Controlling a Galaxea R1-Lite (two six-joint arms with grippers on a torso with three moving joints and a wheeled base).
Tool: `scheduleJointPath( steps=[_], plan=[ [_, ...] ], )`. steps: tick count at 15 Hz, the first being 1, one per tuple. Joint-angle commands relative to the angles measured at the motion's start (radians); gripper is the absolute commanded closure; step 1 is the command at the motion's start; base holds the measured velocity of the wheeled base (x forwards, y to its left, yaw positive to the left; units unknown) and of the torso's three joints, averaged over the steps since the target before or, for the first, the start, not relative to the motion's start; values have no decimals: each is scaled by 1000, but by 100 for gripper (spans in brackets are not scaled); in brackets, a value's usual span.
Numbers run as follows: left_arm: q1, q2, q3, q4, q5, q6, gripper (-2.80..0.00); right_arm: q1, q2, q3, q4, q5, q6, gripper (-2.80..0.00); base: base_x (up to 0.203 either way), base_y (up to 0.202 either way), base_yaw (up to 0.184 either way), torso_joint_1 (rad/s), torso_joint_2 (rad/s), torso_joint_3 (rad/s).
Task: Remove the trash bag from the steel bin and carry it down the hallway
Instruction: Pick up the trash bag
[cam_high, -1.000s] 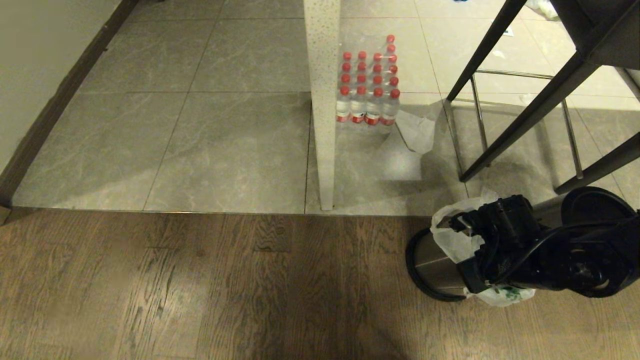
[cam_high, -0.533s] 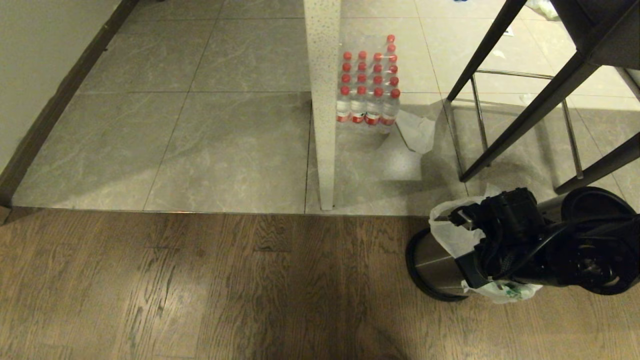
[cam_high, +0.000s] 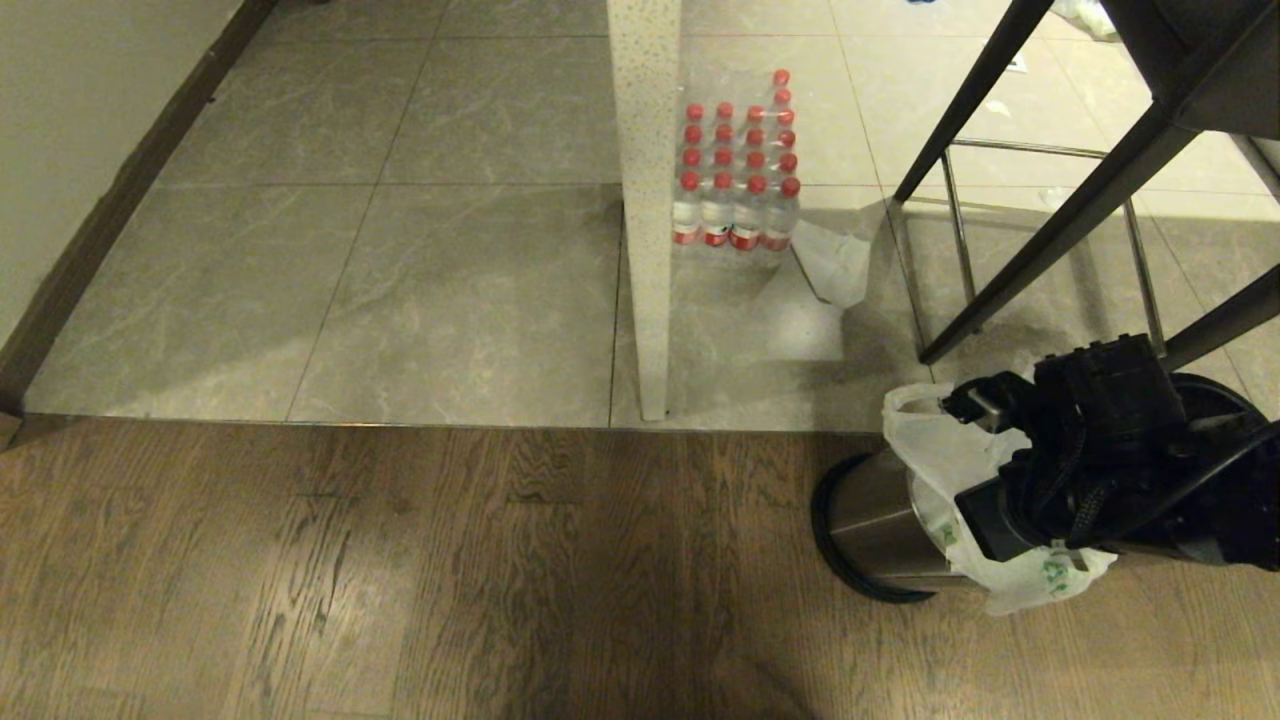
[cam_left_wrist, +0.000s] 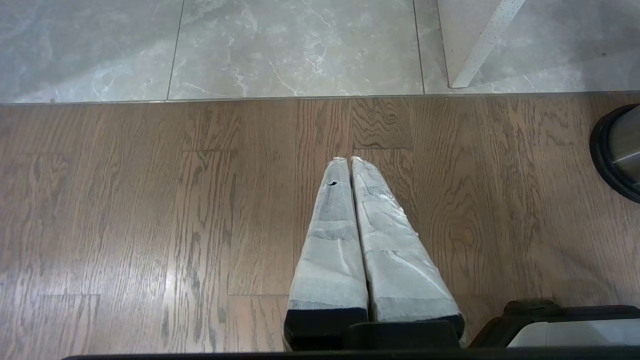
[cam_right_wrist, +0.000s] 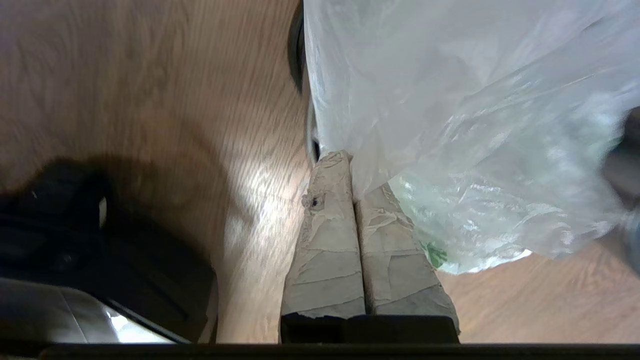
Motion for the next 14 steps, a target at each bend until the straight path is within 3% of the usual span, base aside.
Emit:
scheduleJointPath(
  steps=[1,9,14],
  plan=[
    [0,0,0,0,0,0,0,0,-67,-7,5,-2,-2,0,0,0,0,0,0,0],
    [0,0,0,0,0,0,0,-1,-272,-84,210,0,5,0,0,0,0,0,0,0],
    [0,0,0,0,0,0,0,2,-206,9,246,8,39,0,0,0,0,0,0,0]
  ],
)
